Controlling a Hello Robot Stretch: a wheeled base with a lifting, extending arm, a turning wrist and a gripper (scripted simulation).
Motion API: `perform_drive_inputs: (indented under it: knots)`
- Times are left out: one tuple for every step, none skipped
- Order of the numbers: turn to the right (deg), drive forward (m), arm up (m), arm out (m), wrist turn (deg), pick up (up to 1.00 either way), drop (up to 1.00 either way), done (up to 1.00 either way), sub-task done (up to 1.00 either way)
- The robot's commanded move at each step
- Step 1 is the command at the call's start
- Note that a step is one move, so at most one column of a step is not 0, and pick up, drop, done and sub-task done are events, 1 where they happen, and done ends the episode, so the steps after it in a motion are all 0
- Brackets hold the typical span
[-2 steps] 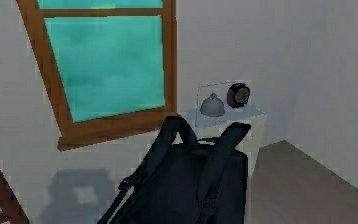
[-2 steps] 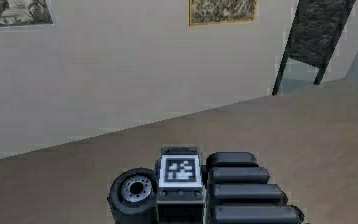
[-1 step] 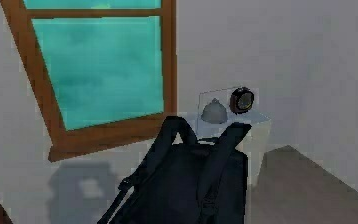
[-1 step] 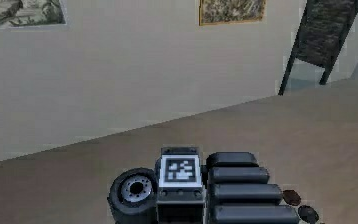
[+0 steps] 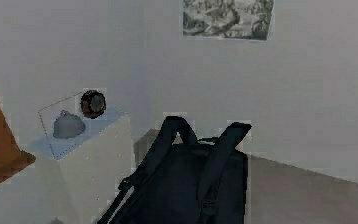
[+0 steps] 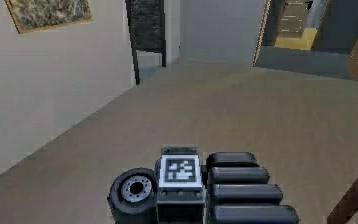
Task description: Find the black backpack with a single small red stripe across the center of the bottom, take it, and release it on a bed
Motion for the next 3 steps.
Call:
perform_drive_inputs:
  knots:
    - [-45.0,0.00,0.00,0.00,0.0,0.00,0.00,0.00,0.00]
    - [-45.0,0.00,0.00,0.00,0.0,0.00,0.00,0.00,0.00]
    - [-45.0,0.00,0.00,0.00,0.0,0.00,0.00,0.00,0.00]
